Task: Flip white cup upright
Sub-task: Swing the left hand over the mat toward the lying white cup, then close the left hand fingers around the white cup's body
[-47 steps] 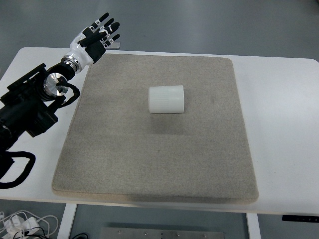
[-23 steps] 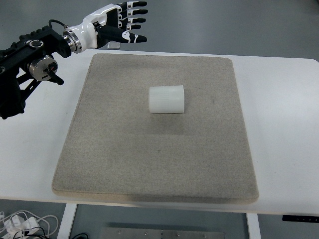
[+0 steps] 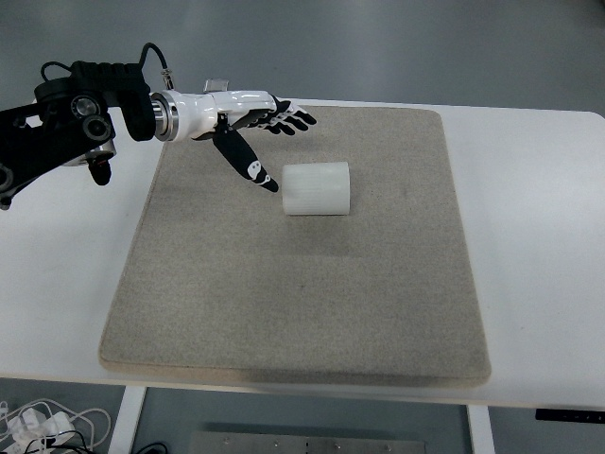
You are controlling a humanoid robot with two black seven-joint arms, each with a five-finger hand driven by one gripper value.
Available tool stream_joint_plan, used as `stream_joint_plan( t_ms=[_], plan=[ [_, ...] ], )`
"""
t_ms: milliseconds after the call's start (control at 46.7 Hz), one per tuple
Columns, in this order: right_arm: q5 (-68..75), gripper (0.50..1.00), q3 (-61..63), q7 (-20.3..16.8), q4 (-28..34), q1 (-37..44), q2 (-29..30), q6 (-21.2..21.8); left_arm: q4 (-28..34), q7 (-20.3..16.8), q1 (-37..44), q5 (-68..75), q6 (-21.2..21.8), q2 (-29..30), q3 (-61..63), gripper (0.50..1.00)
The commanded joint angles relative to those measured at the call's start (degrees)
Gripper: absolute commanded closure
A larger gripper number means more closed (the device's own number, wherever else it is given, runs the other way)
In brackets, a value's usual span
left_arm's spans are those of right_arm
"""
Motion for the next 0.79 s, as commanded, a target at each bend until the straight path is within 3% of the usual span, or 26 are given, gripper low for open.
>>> stream_joint_plan(
  t_ms=[0,321,771],
  plan=[
    [0.0,0.548,0.0,0.0,0.0,0.0,0.0,0.0,-0.7,0.9,-0.7,4.9,-0.3,-0.6,1.3,0.51],
    [0.0,0.548,0.0,0.0,0.0,0.0,0.0,0.0,3.6,1.5,-1.9,10.5,0.0,-4.9,1.5,0.516],
    [0.0,0.548,0.0,0.0,0.0,0.0,0.0,0.0,15.1,1.4,-2.9,15.7,-0.2,-17.3,1.6,0.516]
  ],
)
